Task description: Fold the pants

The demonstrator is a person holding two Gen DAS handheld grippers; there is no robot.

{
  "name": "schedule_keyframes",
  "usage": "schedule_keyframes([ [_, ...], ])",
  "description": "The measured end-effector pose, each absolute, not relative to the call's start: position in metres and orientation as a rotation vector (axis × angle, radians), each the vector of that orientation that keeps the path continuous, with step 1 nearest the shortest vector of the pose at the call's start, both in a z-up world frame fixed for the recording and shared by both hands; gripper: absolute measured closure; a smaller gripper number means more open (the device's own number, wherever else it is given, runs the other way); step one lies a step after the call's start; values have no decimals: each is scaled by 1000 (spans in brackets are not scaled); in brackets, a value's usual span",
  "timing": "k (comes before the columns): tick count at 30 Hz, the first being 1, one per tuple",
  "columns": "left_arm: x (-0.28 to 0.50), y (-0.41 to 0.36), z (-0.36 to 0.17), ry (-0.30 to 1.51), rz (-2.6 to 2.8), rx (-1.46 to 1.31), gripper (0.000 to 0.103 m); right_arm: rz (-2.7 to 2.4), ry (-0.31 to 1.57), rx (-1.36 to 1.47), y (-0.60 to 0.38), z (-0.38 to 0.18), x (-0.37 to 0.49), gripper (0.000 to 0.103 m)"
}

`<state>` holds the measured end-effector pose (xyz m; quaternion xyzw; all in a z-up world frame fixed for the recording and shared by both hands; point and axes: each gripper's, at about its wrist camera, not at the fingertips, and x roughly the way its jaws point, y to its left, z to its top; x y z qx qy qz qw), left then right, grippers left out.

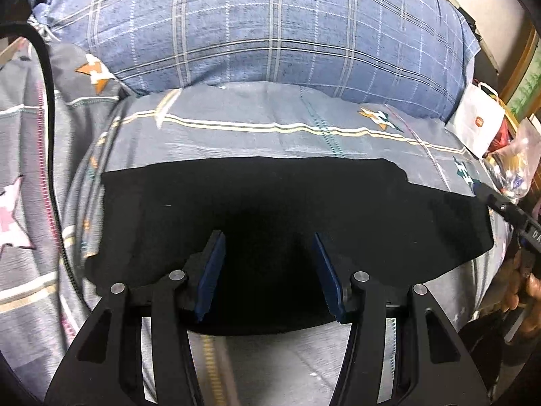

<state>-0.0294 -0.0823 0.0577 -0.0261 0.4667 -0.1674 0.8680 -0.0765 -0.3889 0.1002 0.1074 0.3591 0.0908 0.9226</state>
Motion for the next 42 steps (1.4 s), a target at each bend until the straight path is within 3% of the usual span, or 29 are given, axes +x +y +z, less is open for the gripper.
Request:
schedule_keyframes([
  [11, -28, -9, 46, 993, -199, -151, 50, 228, 886, 176, -335, 49, 15, 55],
  [12, -26, -5, 42, 1003, -188, -155, 50, 272, 890, 210, -335, 42, 20, 58],
  [13, -24, -4, 38, 1009, -179, -154, 50, 280, 889, 211, -334, 39, 21, 77],
  [14, -22, -2, 33, 1016, -168, -149, 50, 260, 887, 182, -332, 38, 22, 87],
  [15, -22, -3, 30, 1022, -162, -140, 50, 246, 875, 143, -330, 38, 23, 90],
  [20, -22, -12, 24, 1010, -154, -88, 46, 191, 859, 134, -333, 27, 25, 91],
  [31, -37, -47, 58, 968, -253, -88, 46, 286, 832, 134, -328, 64, -43, 88],
  [42, -52, -122, 31, 1022, -343, -7, 46, 226, 881, 93, -354, 30, -111, 88],
])
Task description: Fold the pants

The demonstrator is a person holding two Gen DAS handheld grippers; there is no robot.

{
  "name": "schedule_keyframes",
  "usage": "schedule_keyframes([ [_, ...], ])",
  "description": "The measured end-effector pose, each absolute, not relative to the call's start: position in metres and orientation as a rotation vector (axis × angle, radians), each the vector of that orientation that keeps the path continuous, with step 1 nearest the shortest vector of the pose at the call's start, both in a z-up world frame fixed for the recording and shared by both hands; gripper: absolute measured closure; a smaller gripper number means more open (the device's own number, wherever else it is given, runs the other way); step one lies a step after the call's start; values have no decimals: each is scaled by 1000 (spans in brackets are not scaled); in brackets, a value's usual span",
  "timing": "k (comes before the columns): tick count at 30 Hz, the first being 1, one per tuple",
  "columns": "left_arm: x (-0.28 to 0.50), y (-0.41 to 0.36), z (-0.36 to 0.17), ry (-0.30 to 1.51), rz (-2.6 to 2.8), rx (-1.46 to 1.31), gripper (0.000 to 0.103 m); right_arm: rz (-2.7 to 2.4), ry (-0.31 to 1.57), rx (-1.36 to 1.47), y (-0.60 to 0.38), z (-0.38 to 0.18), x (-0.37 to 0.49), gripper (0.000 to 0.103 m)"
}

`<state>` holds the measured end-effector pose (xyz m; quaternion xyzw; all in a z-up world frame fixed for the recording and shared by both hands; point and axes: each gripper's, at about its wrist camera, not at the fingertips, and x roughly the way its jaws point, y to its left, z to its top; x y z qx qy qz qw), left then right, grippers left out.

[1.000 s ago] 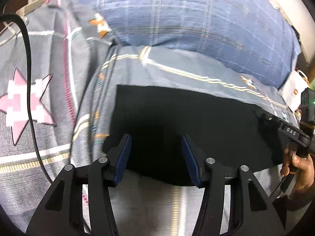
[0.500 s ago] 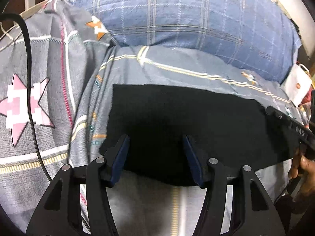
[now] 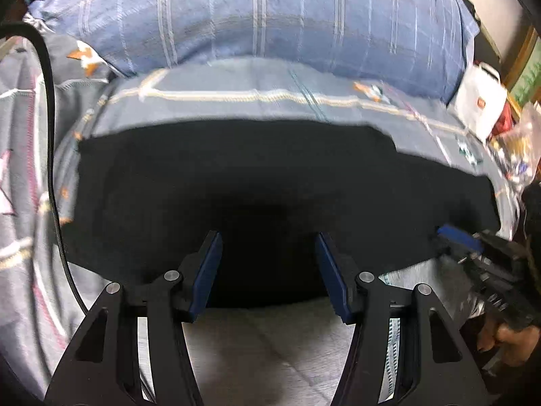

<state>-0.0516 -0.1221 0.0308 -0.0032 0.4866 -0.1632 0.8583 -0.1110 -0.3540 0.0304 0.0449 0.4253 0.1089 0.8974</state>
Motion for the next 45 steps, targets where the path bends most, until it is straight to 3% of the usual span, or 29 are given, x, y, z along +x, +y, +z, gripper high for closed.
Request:
schedule_keyframes([
  [6, -54, -165, 55, 993, -446, 89, 46, 132, 842, 288, -426, 42, -152, 87],
  [8, -49, -192, 69, 968, -531, 121, 40, 75, 832, 393, -459, 38, -171, 81],
  [14, -27, -289, 74, 1032, -797, 146, 40, -44, 787, 627, -526, 22, -208, 76],
  [27, -12, -475, 53, 1142, -1182, 371, 40, 19, 640, 835, -562, -5, -205, 68],
  [36, -12, -531, 37, 1116, -1316, 408, 36, 35, 534, 876, -567, -10, -201, 64],
  [37, -13, -532, 37, 1096, -1317, 415, 41, 23, 533, 876, -567, -9, -200, 67],
  [39, -15, -533, 37, 1075, -1303, 434, 69, -8, 558, 840, -566, -6, -193, 84],
  [40, -13, -532, 37, 1084, -1301, 420, 73, -11, 570, 819, -563, -5, -190, 91],
  [43, -7, -520, 46, 1130, -1310, 360, 86, 4, 534, 748, -556, 16, -189, 93],
  [45, -6, -501, 67, 1103, -1322, 311, 86, 35, 507, 700, -547, 36, -186, 93],
])
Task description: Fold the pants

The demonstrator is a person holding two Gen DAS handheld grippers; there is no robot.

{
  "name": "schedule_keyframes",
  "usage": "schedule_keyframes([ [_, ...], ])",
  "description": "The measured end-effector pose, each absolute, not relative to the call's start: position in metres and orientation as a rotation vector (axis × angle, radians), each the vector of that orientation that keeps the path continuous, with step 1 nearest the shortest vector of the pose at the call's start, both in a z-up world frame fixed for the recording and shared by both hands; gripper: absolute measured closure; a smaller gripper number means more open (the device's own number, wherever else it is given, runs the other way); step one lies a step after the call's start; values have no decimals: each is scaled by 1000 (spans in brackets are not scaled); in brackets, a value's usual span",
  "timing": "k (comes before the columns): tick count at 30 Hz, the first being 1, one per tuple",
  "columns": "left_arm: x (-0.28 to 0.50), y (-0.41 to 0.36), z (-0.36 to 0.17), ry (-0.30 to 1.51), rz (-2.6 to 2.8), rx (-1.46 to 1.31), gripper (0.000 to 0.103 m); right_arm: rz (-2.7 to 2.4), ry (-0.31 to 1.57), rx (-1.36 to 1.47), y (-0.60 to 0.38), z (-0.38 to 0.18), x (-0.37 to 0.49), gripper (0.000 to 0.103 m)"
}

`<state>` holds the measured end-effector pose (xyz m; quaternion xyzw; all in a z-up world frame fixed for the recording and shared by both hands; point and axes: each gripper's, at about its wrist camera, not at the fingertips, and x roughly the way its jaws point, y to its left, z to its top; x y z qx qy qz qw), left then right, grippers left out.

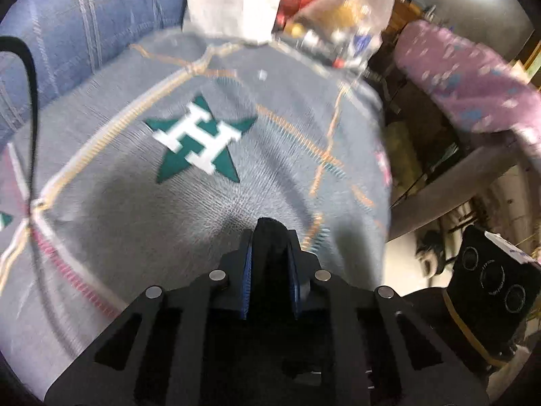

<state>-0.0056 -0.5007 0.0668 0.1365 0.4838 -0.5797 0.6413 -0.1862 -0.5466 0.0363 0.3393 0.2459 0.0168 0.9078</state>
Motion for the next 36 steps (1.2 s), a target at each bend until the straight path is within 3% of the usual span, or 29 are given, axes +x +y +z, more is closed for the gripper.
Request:
schedule_keyframes([
  [7, 22, -373, 151, 1022, -1166, 122, 86, 217, 498, 431, -459, 105, -153, 93],
  [12, 40, -247, 154, 1013, -892, 12, 64, 325, 596, 267, -370, 86, -108, 93],
  [15, 43, -187, 137, 1045, -762, -62, 51, 406, 777, 298, -338, 44, -68, 76],
  [17, 40, -157, 124, 1080, -710, -115, 51, 460, 880, 353, -325, 33, -60, 70],
  [19, 34, -134, 114, 1087, -680, -152, 51, 522, 812, 358, -322, 48, -79, 67],
  [21, 24, -127, 107, 1085, -679, -176, 51, 577, 742, 376, -334, 68, -94, 62],
  [23, 16, -128, 100, 1092, -695, -200, 44, 537, 689, 368, -348, 83, -110, 54],
  [27, -2, -146, 78, 1109, -699, -186, 41, 344, 714, 351, -384, 76, -113, 54],
  [32, -11, -172, 57, 1120, -643, -133, 41, 256, 755, 370, -405, 54, -93, 68],
  [36, -13, -178, 44, 1108, -572, -99, 41, 210, 789, 320, -402, 45, -71, 71],
])
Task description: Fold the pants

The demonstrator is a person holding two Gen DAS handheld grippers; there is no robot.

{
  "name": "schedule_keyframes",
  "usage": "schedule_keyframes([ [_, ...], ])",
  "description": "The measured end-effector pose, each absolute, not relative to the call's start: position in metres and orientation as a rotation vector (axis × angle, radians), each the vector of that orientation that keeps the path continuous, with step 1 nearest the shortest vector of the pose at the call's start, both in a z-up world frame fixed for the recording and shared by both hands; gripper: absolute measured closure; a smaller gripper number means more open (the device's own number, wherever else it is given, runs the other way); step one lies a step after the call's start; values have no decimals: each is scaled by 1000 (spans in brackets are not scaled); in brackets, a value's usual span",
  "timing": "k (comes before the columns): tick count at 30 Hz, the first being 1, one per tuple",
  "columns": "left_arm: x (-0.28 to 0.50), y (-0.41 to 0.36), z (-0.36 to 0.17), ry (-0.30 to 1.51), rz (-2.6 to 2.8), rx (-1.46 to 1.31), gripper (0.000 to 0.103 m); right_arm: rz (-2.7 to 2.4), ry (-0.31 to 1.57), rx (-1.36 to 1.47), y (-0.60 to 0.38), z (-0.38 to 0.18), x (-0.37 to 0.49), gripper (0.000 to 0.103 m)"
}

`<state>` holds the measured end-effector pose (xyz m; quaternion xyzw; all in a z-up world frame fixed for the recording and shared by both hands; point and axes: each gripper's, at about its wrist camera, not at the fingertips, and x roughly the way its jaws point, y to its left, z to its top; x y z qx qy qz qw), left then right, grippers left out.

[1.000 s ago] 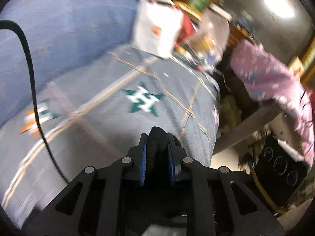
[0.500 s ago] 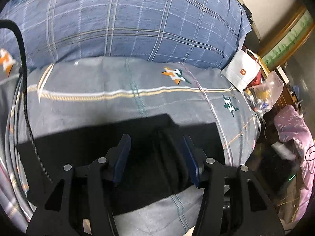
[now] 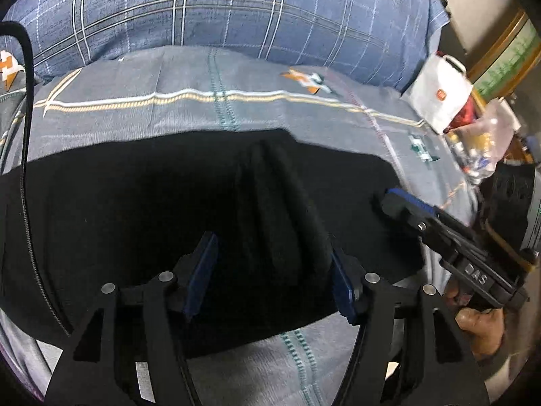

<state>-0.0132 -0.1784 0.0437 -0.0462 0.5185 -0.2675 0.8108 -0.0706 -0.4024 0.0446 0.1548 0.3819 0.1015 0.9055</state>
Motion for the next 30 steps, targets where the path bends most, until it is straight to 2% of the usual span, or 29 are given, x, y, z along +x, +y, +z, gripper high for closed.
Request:
schedule_keyframes([
  [4, -20, -178, 42, 1061, -550, -75, 41, 198, 812, 288, -396, 38, -57, 72],
  [12, -30, -163, 49, 1039, -516, -100, 41, 233, 785, 270, -389, 61, -80, 72],
  [19, -39, -151, 56, 1016, -483, -106, 41, 240, 836, 226, -365, 34, -81, 71],
  [30, -57, -92, 80, 947, -363, -111, 41, 328, 857, 212, -326, 55, -58, 71],
])
